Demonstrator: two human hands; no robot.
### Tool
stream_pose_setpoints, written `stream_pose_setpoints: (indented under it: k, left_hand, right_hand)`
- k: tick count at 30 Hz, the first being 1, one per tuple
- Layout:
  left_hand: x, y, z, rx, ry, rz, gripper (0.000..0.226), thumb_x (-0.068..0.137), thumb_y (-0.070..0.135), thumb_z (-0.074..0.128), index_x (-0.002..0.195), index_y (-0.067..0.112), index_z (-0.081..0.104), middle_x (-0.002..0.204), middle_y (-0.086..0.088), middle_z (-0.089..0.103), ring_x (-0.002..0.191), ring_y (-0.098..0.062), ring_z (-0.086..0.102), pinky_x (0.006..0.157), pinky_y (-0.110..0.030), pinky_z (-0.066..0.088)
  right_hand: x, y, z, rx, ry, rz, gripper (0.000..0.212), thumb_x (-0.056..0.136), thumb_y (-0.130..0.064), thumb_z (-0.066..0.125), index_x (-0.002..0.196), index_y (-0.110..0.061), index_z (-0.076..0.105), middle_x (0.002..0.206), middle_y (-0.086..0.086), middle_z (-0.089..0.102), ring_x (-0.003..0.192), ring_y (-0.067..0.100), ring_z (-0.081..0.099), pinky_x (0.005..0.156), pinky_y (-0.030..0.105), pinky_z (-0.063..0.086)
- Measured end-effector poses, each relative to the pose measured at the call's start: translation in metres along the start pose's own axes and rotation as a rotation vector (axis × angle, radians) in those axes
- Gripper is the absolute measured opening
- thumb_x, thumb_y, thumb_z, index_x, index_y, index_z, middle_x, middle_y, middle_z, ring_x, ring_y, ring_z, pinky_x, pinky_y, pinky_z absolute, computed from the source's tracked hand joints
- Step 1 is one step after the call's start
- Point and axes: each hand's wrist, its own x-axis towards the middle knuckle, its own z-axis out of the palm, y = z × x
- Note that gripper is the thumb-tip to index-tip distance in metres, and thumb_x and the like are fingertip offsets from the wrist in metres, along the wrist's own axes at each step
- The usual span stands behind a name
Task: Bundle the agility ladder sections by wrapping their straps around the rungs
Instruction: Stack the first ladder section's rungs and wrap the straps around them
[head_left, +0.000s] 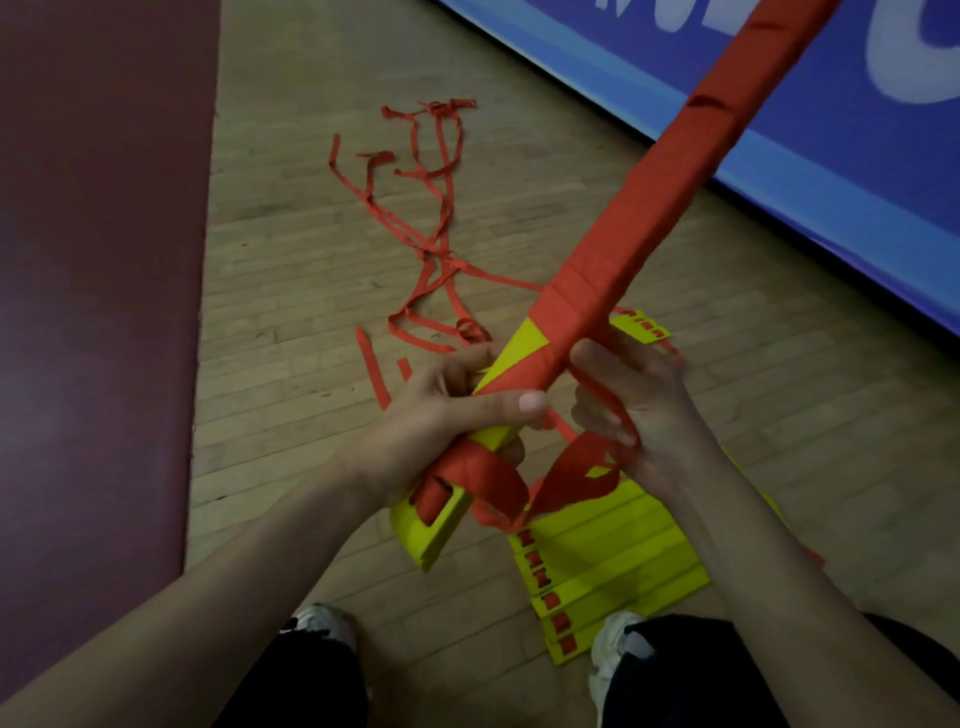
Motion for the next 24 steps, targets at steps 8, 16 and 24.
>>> stream_pose_setpoints:
  k: [8, 16, 24]
  left_hand:
    - [0.001, -0.010, 0.002, -0.097, -0.150, -0.066, 0.033, 0.073, 0.028, 0.077, 0.091, 0.005, 0.062, 0.068, -0.007, 0.057, 0.049, -0.013, 0.054, 0.047, -0.020, 0.046]
    - [0.007, -0.005, 0.003, 0.352, 0.122, -0.204, 0.045, 0.084, 0.046, 0.050, 0.102, 0.010, 0.069, 0.080, -0.002, 0.071, 0.065, -0.010, 0.065, 0.061, -0.024, 0.053]
    - [0.008, -0.013, -0.006, 0.501, 0.188, -0.195, 0.045, 0.079, 0.064, 0.059, 0.114, 0.035, 0.062, 0.106, 0.005, 0.071, 0.098, -0.006, 0.066, 0.098, -0.030, 0.046]
  right_hand:
    - [-0.004, -0.008, 0.002, -0.125, -0.105, -0.040, 0.016, 0.057, -0.020, 0.083, 0.062, -0.017, 0.069, 0.040, -0.009, 0.048, 0.026, 0.000, 0.026, 0.032, 0.015, 0.011]
    - [0.003, 0.001, 0.006, -0.282, 0.316, -0.005, 0.032, 0.055, -0.039, 0.078, 0.069, -0.013, 0.068, 0.042, -0.009, 0.040, 0.032, 0.003, 0.029, 0.030, 0.016, 0.021]
    - [0.007, 0.003, -0.004, -0.348, 0.455, -0.066, 0.019, 0.070, -0.028, 0.081, 0.072, -0.013, 0.070, 0.041, -0.013, 0.041, 0.035, 0.003, 0.029, 0.032, 0.018, 0.023]
